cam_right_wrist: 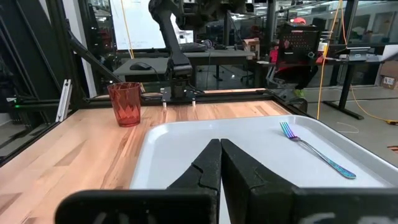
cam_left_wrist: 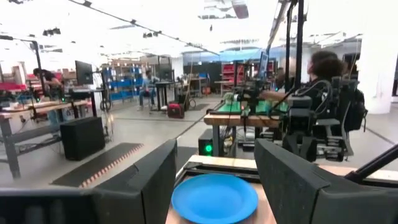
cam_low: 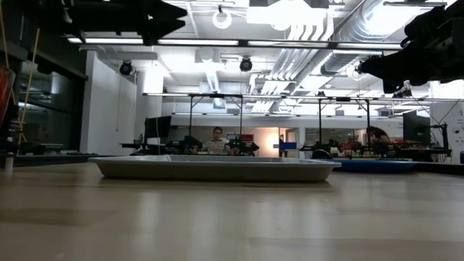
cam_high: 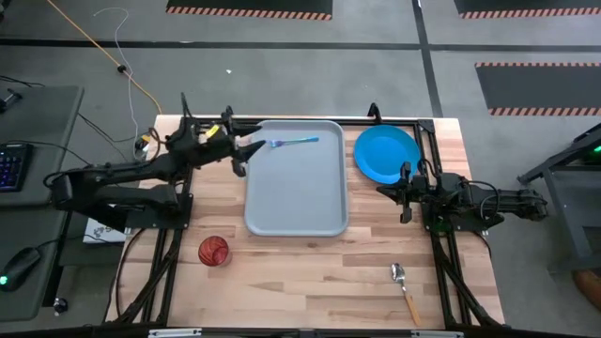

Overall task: Pick and place plate/cup/fork/spoon on tray
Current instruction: Put the blue plate on the gray serving tray to the left of the blue fork

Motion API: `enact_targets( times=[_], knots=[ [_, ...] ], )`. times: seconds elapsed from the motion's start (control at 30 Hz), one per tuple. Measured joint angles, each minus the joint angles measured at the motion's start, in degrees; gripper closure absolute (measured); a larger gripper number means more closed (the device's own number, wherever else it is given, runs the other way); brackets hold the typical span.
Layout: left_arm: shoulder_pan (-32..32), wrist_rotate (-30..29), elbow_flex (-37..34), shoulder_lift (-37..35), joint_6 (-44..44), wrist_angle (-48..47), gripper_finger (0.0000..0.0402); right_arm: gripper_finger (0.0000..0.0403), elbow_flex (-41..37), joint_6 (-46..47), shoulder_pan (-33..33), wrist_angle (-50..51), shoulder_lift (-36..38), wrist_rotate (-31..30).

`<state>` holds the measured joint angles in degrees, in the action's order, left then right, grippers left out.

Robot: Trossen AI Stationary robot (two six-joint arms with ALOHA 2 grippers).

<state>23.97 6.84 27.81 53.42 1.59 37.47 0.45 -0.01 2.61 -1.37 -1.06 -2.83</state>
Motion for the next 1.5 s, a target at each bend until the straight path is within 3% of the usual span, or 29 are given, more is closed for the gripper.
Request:
enact_targets(
  times=[0.2,0.37,0.53,0.67,0.93,1.03,1.1,1.2,1.3,1.5],
  knots=[
    [0.0,1.7,0.0,-2.0,1.3,-1.2,0.0197,0.0402,0.0,1.5,0.0,-2.2,0.0,-0.6],
    [0.0,1.7,0.0,-2.1,1.6,-1.3,0.0197,0.0402,0.0,-0.1,0.0,-21.4,0.0,-6.7],
    [0.0,1.7,0.0,-2.1,1.6,-1.0,0.0197,0.0402,0.0,-5.9,0.0,-37.2,-2.5,0.2],
    [0.0,1.7,0.0,-2.1,1.7,-0.4,0.0197,0.0402,0.3,-6.1,0.0,-40.8,-8.2,2.9],
    [0.0,1.7,0.0,-2.1,1.6,-0.4,0.0197,0.0402,8.4,0.0,0.0,-39.3,-27.2,-1.0],
    [0.0,1.7,0.0,-2.1,1.6,-0.6,0.0197,0.0399,14.4,3.6,0.0,-30.2,-33.7,-9.2],
    [0.0,1.7,0.0,-2.1,1.6,-0.7,0.0197,0.0386,20.1,6.8,0.0,-15.9,-37.4,-14.7],
    [0.0,1.6,0.0,-2.1,1.6,-1.0,0.0197,0.0345,28.6,14.1,0.0,7.1,-43.4,-22.0],
    [0.0,1.6,0.0,-2.1,1.6,-1.3,0.0197,0.0289,33.7,22.8,0.1,22.9,-49.4,-26.0],
    [0.0,1.6,0.0,-2.1,1.5,-1.4,0.0197,0.0202,32.9,31.8,0.0,31.9,-61.6,-26.0]
  ],
)
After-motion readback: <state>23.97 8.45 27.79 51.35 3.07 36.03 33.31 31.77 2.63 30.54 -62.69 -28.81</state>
